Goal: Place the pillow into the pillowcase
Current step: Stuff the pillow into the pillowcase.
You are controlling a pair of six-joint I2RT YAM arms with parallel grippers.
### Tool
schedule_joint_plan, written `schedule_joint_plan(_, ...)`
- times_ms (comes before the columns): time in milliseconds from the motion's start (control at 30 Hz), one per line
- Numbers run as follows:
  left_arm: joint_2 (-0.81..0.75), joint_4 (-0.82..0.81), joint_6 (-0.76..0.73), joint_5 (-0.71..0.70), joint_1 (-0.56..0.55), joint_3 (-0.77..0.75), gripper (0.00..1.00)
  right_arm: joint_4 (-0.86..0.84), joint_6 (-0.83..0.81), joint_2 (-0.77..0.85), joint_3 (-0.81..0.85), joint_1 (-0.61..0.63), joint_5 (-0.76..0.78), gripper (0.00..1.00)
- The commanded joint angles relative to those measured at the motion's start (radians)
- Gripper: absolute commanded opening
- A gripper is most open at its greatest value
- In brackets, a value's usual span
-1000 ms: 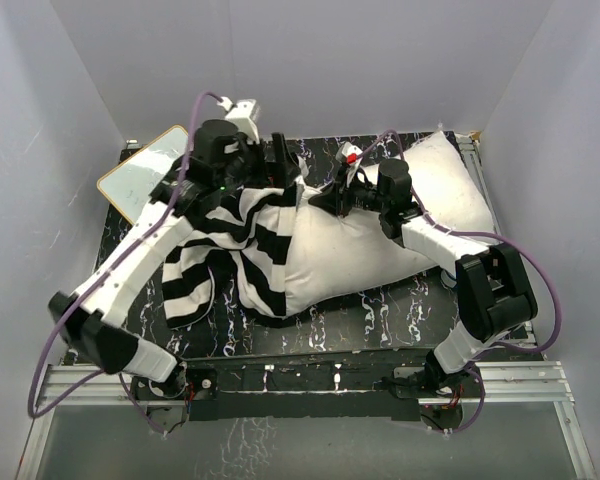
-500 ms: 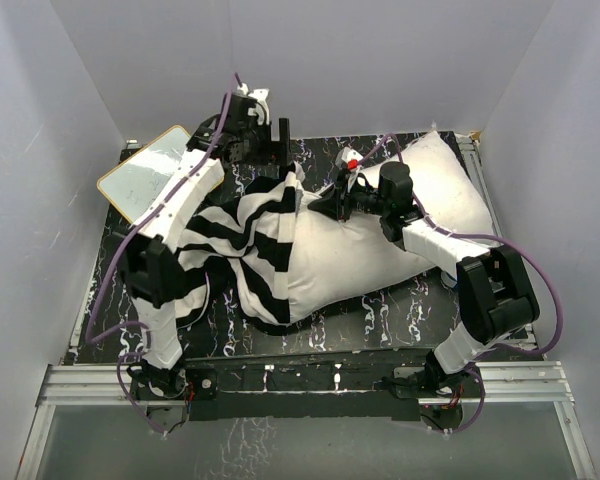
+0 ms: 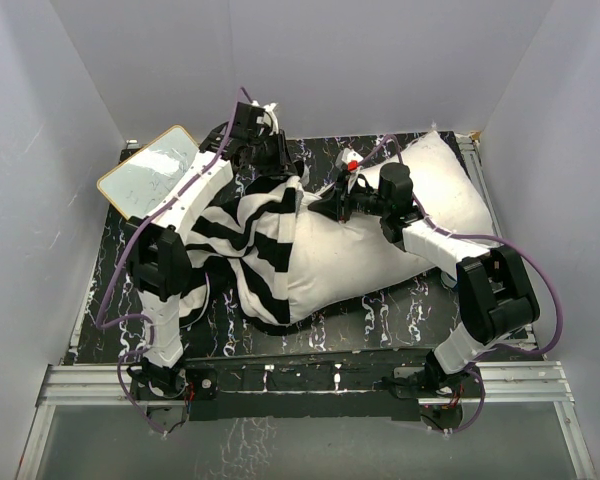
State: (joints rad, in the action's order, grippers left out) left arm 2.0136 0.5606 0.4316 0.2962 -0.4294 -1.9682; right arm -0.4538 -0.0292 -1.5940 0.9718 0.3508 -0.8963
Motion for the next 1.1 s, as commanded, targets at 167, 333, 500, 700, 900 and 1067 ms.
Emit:
schedule_joint_plan(167, 0.003, -0.24, 0.13, 0.333, -0.031, -0.068, 0.0, -0.011, 0.001, 0.04, 0.072, 0.012, -0.039, 0.08)
schedule_joint_plan(333, 0.058, -0.303, 0.174, 0.397, -0.066, -0.098, 0.0, -0.009, -0.006, 0.048, 0.052, 0.017, -0.004, 0.08)
schedule_joint_plan(500, 0.062, -0.417, 0.25, 0.426, -0.066, -0.034, 0.0, -0.012, -0.009, 0.052, 0.035, 0.017, 0.09, 0.08)
schedule_joint_plan(700, 0.032, -0.567, 0.37, 0.397, -0.06, 0.025, 0.62, -0.072, 0.059, 0.015, 0.008, 0.01, 0.243, 0.08)
schedule_joint_plan(900, -0.219, -0.432, 0.21, 0.057, 0.051, 0.232, 0.97, 0.02, 0.05, -0.067, 0.113, -0.002, 0.386, 0.34)
schedule_joint_plan(1067, -0.559, -0.39, 0.102, 0.04, 0.1, 0.529, 0.97, 0.192, -0.037, -0.093, 0.283, -0.043, 0.281, 0.6)
